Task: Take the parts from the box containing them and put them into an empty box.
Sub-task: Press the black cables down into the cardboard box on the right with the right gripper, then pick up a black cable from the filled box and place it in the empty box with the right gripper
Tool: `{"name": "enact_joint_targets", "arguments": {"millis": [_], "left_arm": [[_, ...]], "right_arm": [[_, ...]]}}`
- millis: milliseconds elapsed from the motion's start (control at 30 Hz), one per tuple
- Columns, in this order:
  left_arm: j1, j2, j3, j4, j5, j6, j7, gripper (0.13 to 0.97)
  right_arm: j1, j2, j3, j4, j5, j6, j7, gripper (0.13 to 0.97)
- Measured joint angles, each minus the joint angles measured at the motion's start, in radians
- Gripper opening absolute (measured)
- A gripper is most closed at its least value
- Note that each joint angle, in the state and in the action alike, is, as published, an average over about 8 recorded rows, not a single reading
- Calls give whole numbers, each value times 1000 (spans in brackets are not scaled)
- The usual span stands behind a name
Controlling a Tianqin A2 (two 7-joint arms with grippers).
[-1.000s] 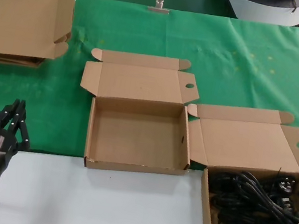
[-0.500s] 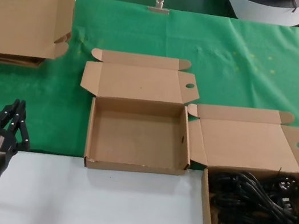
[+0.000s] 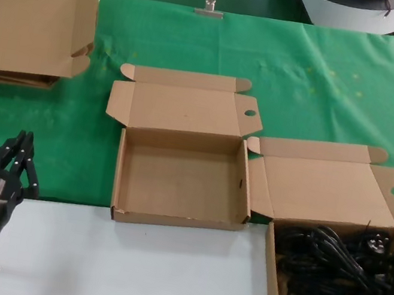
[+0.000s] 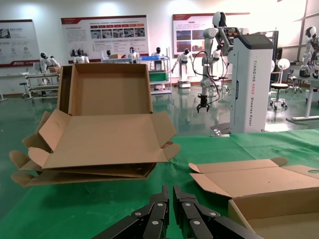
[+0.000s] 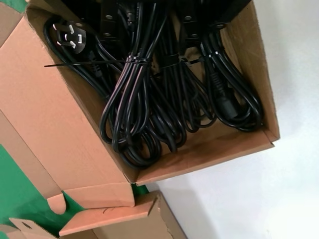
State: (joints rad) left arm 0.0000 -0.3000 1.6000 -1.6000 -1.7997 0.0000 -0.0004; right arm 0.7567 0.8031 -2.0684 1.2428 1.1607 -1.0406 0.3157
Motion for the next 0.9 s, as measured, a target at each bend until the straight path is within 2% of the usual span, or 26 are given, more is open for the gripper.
{"name": "enact_joint_targets", "arguments": {"millis": [133,167,433,733,900], "left_arm": [[0,0,0,0,0,0,0,172],[0,0,0,0,0,0,0,172],[0,0,0,0,0,0,0,172],[0,0,0,0,0,0,0,172],[0,0,0,0,0,0,0,172]], "right_arm": [[5,-14,2,-20,-11,9,-13,417],[6,-16,3,-23,-14,11,-15,417],[7,-26,11,-22,-28,10,-13,265],[9,-13,30,29,-29,-12,8,217],[25,-3,42,59,-24,-28,11,217]]}}
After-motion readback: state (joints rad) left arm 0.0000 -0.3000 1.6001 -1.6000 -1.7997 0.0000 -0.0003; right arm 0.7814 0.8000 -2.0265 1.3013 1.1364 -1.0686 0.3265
